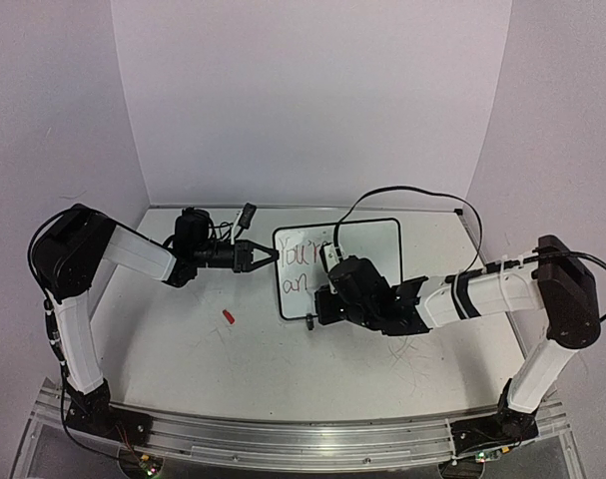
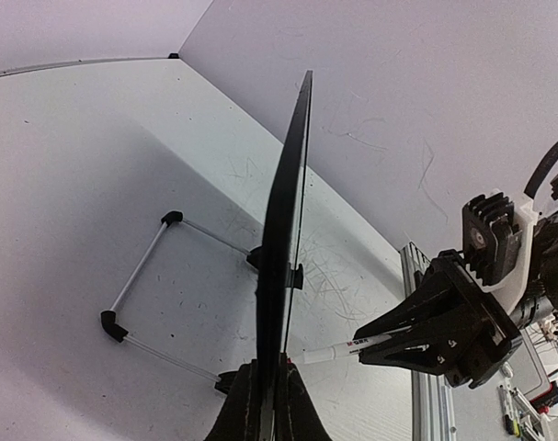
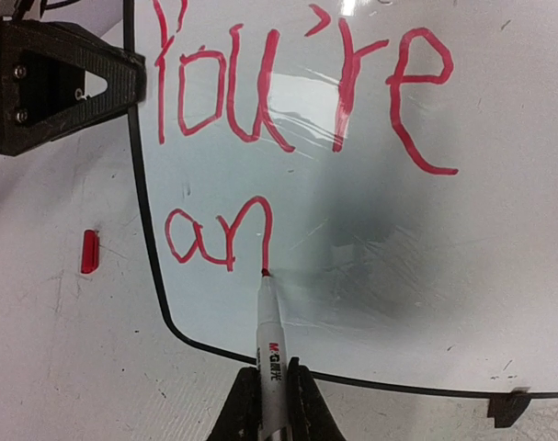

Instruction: Write a sentence on the whiteboard

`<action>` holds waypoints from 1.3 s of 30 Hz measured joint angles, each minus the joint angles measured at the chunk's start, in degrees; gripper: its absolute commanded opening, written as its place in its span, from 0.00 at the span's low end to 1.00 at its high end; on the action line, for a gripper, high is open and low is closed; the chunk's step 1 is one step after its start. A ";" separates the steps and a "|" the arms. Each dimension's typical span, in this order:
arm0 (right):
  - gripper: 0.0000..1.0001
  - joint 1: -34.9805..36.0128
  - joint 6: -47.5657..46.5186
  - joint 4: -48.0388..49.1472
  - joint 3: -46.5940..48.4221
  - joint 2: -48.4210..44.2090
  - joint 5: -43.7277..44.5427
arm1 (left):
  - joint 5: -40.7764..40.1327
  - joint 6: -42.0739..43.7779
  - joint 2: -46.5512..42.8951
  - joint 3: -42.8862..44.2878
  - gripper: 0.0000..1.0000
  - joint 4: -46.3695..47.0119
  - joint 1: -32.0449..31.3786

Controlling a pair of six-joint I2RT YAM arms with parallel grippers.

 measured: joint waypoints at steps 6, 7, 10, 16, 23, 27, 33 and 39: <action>0.00 0.08 0.12 -0.32 0.03 0.00 0.06 | 0.00 0.02 0.00 0.10 0.00 -0.31 -0.02; 0.00 0.08 0.00 -0.34 0.09 0.00 0.08 | 0.00 0.02 0.00 0.12 0.00 -0.34 -0.02; 0.00 0.08 -0.53 -0.68 0.68 0.02 0.39 | 0.01 0.02 0.00 0.15 0.00 -0.35 -0.02; 0.00 -0.04 -1.19 -0.67 2.04 0.02 1.96 | 0.02 0.02 0.00 0.15 0.00 -0.35 -0.02; 0.00 -0.05 -1.35 -0.67 2.06 0.02 2.84 | 0.01 0.04 0.00 0.17 0.00 -0.37 -0.02; 0.00 -0.05 -1.31 -0.67 2.06 0.02 3.38 | 0.00 0.04 0.00 0.17 0.00 -0.37 -0.02; 0.00 -0.05 -0.79 -0.70 2.06 -0.15 4.08 | 0.00 0.04 0.00 0.17 0.00 -0.39 -0.02; 0.00 -0.05 0.27 -0.77 1.86 -0.37 4.67 | 0.00 0.04 0.00 0.17 0.00 -0.39 -0.02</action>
